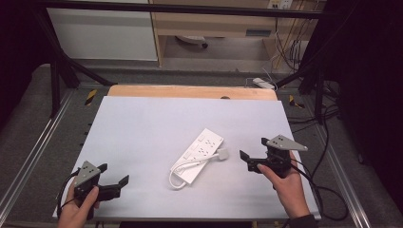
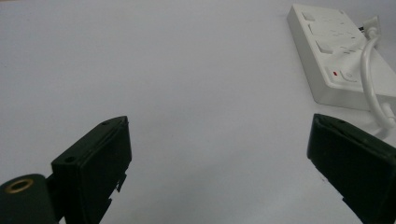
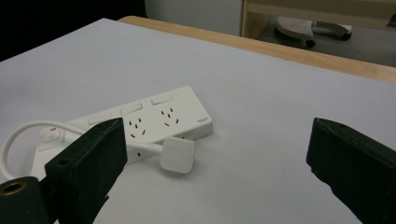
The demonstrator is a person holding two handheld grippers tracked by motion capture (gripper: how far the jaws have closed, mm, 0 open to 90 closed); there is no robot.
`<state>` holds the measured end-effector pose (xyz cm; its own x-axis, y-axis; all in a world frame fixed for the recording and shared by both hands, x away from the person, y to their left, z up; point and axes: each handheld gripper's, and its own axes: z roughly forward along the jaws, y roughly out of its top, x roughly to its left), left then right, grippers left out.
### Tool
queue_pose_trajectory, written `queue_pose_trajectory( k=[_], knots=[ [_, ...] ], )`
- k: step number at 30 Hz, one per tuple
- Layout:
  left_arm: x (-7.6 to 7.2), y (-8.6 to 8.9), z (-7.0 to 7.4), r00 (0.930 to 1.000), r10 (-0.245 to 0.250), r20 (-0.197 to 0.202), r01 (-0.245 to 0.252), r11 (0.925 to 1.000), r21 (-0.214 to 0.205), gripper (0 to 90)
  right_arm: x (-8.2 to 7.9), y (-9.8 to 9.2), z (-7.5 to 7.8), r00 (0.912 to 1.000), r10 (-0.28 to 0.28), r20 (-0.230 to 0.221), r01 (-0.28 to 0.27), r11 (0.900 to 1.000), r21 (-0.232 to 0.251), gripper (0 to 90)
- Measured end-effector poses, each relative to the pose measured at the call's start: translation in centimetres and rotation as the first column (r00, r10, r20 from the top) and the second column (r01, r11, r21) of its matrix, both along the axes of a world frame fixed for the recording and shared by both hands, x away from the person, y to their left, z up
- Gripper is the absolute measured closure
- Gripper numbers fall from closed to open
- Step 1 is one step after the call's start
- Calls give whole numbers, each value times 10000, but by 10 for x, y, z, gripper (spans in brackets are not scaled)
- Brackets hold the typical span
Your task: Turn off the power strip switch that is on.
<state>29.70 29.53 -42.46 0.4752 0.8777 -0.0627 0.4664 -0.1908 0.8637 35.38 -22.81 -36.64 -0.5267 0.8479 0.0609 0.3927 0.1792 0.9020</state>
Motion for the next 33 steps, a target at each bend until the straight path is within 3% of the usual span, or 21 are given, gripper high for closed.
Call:
queue_pose_trajectory(
  k=[15,33],
  knots=[
    [3,0,-1,9999,-8,-110,8,10000,-7,65,11,3,12,9997,216,114,-218,9995,222,98],
    [2,-2,-1,9999,-122,-112,123,9998,126,65,29,16,24,9936,697,883,-748,9957,555,611]
  ],
)
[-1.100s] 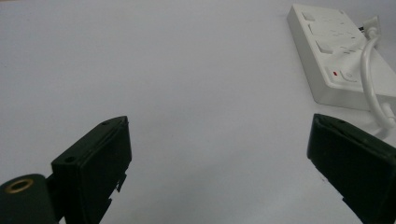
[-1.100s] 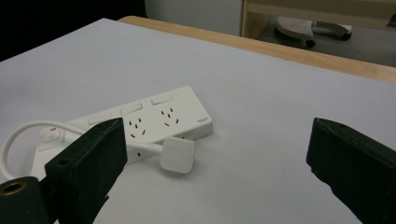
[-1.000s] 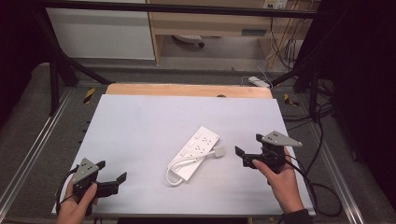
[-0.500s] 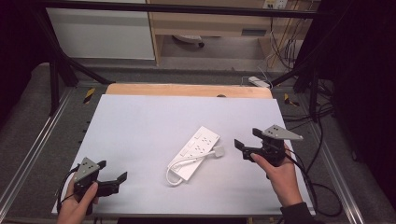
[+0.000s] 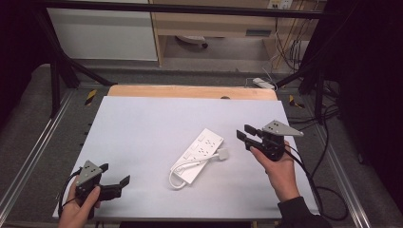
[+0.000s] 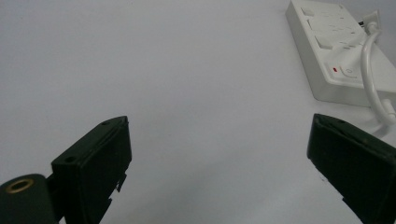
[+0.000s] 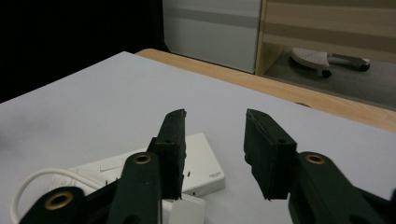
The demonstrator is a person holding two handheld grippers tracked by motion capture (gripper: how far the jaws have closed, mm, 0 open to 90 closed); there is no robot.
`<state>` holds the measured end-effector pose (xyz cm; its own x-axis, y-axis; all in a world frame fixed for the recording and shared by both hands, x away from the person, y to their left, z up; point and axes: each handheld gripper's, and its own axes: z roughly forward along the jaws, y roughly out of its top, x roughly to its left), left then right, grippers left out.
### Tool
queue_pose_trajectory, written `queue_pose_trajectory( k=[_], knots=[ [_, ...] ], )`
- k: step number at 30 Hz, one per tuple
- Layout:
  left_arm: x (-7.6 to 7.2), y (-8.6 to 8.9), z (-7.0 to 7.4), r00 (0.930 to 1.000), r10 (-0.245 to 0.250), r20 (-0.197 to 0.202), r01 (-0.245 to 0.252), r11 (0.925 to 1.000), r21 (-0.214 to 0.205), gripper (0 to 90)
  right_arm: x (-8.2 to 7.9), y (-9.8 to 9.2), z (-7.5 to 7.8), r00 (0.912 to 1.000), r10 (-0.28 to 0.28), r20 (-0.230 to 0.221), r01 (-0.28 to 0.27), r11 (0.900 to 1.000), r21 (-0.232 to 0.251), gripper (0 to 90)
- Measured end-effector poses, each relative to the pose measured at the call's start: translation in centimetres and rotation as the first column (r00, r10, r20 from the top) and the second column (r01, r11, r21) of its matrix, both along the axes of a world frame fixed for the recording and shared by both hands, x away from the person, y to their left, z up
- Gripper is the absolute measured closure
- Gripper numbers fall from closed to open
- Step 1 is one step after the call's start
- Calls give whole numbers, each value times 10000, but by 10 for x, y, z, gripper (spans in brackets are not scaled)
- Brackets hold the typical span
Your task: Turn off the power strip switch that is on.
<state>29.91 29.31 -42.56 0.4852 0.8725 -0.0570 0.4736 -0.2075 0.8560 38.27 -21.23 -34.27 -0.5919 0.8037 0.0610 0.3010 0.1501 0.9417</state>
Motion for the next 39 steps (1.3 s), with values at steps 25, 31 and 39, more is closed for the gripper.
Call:
queue_pose_trajectory(
  k=[25,31,39],
  knots=[
    [0,0,0,10000,-1,-7,1,10000,2,65,14,33,-5,9979,625,162,-618,9971,-436,900],
    [0,0,0,10000,-12,4,12,10000,5,65,21,45,-15,9972,729,-135,-736,9957,-554,900],
    [0,0,0,10000,-17,8,17,10000,7,65,30,59,-34,9961,780,-409,-802,9952,-566,900]
  ],
)
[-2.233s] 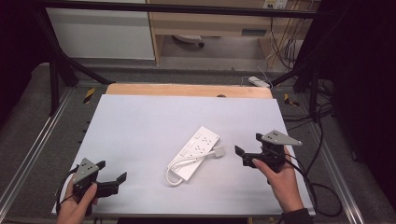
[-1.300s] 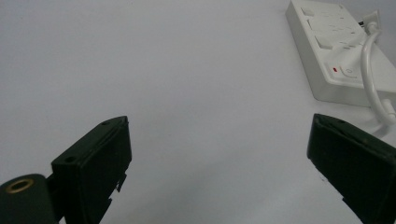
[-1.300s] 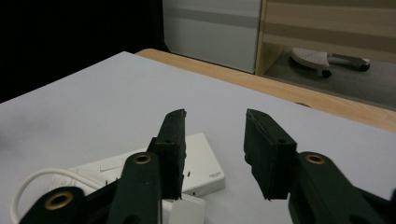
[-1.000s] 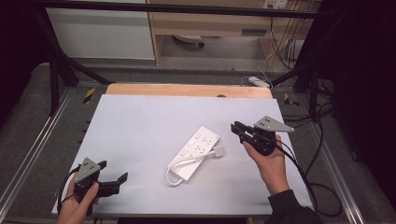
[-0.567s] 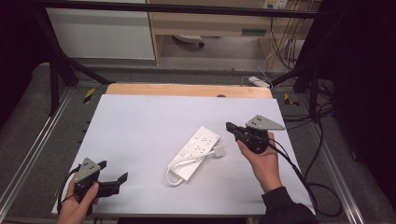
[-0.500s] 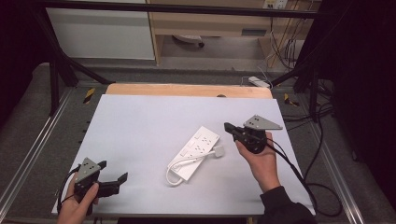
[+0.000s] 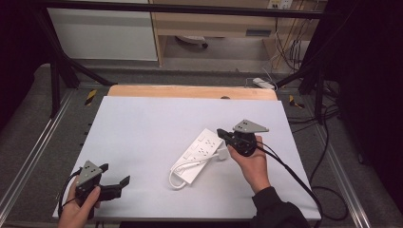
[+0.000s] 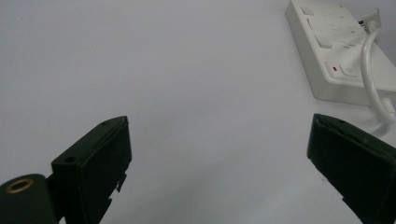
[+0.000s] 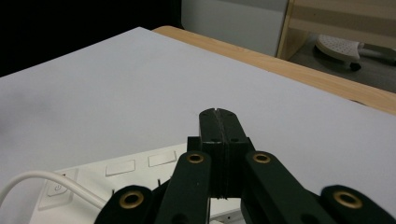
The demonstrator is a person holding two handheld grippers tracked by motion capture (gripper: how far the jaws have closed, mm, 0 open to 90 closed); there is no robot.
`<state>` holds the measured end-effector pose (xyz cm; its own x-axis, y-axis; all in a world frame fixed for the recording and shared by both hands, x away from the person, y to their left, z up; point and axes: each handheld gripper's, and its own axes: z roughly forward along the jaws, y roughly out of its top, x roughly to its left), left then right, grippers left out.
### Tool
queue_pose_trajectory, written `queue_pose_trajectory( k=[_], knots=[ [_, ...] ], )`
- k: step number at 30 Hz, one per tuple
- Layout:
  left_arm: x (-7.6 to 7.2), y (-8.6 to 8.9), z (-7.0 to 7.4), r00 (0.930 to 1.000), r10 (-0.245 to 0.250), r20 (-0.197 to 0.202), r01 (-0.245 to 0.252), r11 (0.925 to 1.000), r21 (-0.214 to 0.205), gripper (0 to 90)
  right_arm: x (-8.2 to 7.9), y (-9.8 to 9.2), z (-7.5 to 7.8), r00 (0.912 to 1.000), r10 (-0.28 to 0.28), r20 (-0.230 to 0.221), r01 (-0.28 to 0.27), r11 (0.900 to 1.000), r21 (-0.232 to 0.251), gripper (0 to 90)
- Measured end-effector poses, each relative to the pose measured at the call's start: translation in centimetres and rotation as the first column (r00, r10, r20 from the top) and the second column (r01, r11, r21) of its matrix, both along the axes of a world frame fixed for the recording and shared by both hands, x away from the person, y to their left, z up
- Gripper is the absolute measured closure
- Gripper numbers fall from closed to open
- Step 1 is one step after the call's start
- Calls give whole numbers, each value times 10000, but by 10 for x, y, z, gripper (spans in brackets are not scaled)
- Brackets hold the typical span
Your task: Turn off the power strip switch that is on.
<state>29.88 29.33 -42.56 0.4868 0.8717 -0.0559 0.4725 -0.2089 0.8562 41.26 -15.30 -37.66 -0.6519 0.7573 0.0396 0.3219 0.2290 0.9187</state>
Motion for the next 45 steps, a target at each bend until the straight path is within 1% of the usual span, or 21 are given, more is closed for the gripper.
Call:
queue_pose_trajectory(
  k=[7,18,19,20,25,33,39,43,45],
  knots=[
    [0,0,0,10000,-13,28,14,10000,-28,65,2,8,-11,9998,133,-176,-135,9998,-124,900],
    [0,0,0,10000,-31,13,31,10000,-1,65,6,20,-28,9987,129,-487,-134,9998,-112,900],
    [0,0,0,10000,-24,53,23,10000,55,65,6,22,-30,9984,133,-541,-139,9998,-115,900],
    [0,0,0,10000,-42,15,42,10000,0,65,6,23,-31,9983,140,-568,-147,9998,-115,900],
    [0,0,0,10000,-34,53,33,10000,51,65,7,29,-37,9977,182,-650,-194,9996,-184,900],
    [0,0,1,10000,-44,60,44,10000,80,65,10,40,-48,9967,132,-802,-142,9998,-115,900],
    [0,0,1,10000,-59,70,58,10000,73,65,15,47,-52,9965,60,-838,-64,10000,-51,900],
    [0,0,1,9999,-66,84,65,9999,81,65,18,53,-54,9959,51,-907,-62,9999,-125,900],
    [0,0,1,9999,-70,84,69,9999,80,65,18,57,-56,9958,125,-907,-147,9996,-245,900]
  ],
)
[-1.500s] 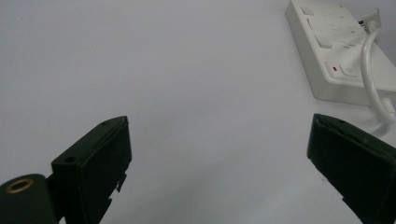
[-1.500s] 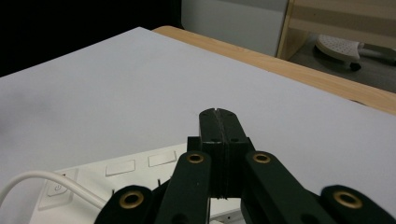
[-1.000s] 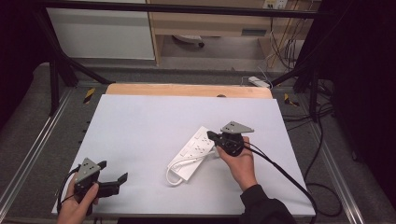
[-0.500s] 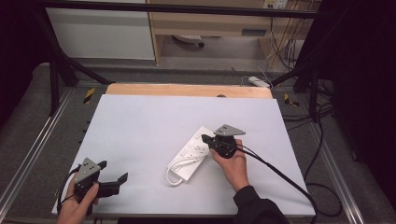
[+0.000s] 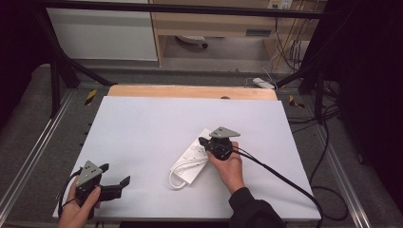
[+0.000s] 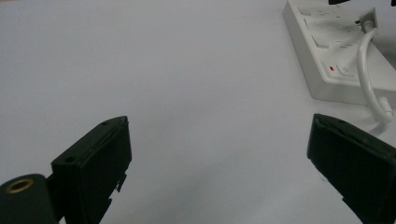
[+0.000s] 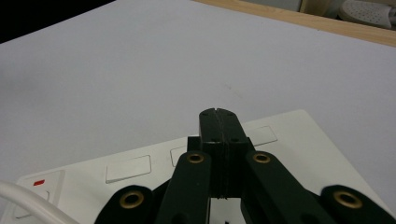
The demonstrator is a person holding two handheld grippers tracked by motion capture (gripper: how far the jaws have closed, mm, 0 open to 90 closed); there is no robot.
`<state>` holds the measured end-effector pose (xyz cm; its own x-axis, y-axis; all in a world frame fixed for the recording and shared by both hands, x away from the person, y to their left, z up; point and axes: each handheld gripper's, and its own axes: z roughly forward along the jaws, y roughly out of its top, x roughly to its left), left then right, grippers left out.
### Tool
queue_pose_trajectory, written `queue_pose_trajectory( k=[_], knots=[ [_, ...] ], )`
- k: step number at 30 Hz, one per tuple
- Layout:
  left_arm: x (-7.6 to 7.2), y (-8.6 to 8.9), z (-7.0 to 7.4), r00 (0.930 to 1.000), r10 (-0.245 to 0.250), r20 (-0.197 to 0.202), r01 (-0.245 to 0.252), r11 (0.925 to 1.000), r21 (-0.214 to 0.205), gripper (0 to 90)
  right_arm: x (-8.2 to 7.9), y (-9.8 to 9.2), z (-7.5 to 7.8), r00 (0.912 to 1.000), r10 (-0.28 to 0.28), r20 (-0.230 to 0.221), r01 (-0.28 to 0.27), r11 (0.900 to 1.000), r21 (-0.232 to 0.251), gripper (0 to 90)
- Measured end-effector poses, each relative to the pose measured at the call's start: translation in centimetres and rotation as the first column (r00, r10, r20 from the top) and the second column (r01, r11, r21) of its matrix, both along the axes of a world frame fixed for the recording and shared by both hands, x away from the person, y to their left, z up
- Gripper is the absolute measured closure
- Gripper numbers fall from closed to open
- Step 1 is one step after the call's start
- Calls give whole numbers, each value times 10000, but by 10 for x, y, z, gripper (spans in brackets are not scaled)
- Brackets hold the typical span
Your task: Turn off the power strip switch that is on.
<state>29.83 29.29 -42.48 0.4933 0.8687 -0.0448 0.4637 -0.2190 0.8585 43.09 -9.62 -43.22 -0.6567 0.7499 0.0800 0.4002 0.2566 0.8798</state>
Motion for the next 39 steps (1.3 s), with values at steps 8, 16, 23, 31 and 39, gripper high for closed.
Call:
queue_pose_trajectory(
  k=[8,16,23,31,39],
  knots=[
    [0,0,0,10000,-19,8,19,10000,-3,65,1,10,-5,9999,64,-111,-68,9995,-297,900],
    [0,0,0,10000,-27,6,27,10000,6,65,5,14,-6,9998,-48,-170,39,9987,-508,900],
    [0,-1,0,10000,-72,-22,72,10000,-14,65,8,16,-10,9992,-149,-361,132,9989,-449,900],
    [0,-1,0,10000,-76,-23,76,10000,-7,65,10,17,-13,9988,-221,-437,201,9987,-471,900],
    [0,-1,0,9999,-102,-37,102,9999,-2,65,11,17,-14,9991,-182,-371,162,9983,-558,900]
  ],
)
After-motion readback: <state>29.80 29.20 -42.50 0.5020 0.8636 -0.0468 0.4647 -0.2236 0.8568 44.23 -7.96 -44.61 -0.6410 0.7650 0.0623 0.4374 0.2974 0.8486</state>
